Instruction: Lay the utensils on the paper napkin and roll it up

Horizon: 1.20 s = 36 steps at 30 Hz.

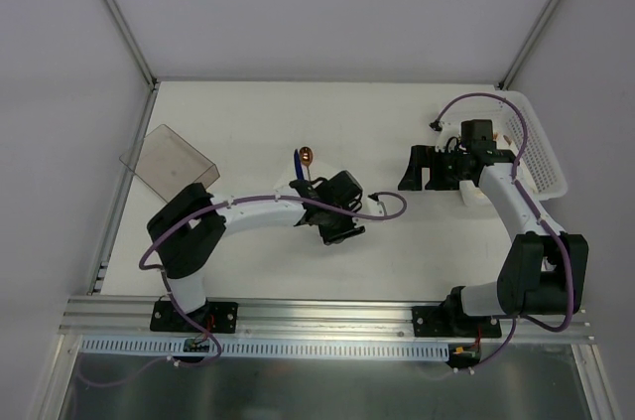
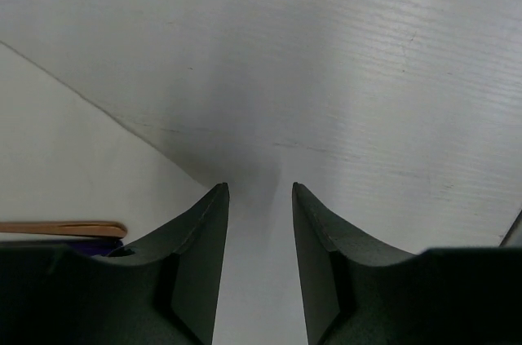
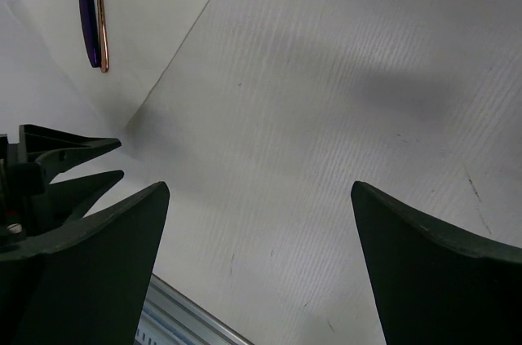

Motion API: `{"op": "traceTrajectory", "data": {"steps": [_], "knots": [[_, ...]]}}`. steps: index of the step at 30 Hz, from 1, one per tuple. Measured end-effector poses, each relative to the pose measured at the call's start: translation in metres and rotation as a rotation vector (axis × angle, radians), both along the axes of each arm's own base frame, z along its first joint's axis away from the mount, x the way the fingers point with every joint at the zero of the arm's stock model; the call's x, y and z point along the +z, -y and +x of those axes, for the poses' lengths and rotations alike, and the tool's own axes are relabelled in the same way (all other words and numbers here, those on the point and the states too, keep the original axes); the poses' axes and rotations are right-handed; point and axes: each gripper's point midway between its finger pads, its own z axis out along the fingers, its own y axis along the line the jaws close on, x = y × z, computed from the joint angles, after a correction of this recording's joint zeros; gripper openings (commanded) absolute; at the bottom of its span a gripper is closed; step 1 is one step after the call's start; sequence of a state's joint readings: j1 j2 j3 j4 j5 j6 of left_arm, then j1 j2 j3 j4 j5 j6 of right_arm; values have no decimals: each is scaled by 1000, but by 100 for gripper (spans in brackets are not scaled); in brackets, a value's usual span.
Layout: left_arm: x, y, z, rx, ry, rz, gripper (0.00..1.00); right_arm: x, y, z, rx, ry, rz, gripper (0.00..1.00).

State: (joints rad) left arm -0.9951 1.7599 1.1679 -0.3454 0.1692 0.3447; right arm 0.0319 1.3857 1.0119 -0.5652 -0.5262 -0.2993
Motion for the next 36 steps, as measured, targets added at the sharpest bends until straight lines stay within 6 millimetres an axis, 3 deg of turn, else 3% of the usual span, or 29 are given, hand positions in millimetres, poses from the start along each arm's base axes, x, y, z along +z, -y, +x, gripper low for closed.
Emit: {"op": "traceTrajectory", "data": {"steps": [5, 23, 32, 36], "knots": [[-21, -4, -1, 2, 0, 64, 40, 0, 1, 0, -5, 0, 1, 99], [-22, -11, 7, 54, 47, 105, 41, 0, 3, 1, -8, 0, 1, 99], [-33, -26, -1, 78, 19, 146, 37, 0, 3, 1, -10, 0, 1, 99], [-33, -26, -1, 81, 18, 147, 27, 0, 3, 1, -10, 0, 1, 99]]}}
